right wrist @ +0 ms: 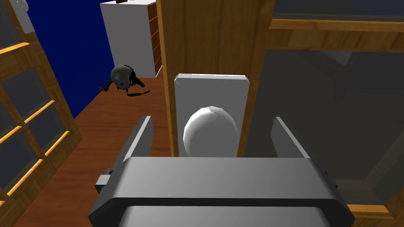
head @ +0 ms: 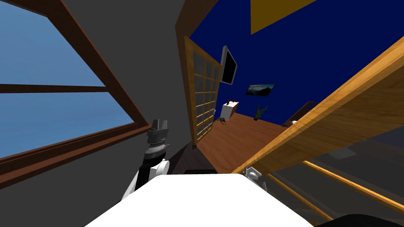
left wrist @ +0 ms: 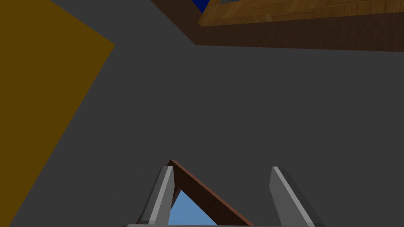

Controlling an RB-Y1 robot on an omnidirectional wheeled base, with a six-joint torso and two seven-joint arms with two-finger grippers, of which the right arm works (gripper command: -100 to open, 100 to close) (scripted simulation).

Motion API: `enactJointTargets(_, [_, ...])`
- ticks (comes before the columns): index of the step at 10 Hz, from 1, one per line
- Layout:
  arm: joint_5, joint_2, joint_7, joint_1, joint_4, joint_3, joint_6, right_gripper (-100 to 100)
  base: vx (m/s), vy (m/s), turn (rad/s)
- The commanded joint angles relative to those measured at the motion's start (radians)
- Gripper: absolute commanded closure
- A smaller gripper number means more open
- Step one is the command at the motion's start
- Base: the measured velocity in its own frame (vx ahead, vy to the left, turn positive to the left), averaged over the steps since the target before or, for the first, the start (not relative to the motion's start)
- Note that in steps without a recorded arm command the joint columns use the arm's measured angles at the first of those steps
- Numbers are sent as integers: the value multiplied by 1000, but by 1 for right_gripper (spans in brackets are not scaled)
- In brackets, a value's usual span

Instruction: Push the door open

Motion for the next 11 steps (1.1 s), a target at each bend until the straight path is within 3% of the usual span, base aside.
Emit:
enactJointTargets(1, [0, 0, 0, 0, 0, 0, 0, -100, 49, -60, 8])
enactJointTargets(2, [0, 0, 0, 0, 0, 0, 0, 100, -10, 14, -9])
enactJointTargets(7, [0, 0, 0, 0, 0, 0, 0, 100, -7, 9, 2])
enactJointTargets(11, [-22, -6, 9, -5, 3, -26, 3, 100, 149, -80, -38])
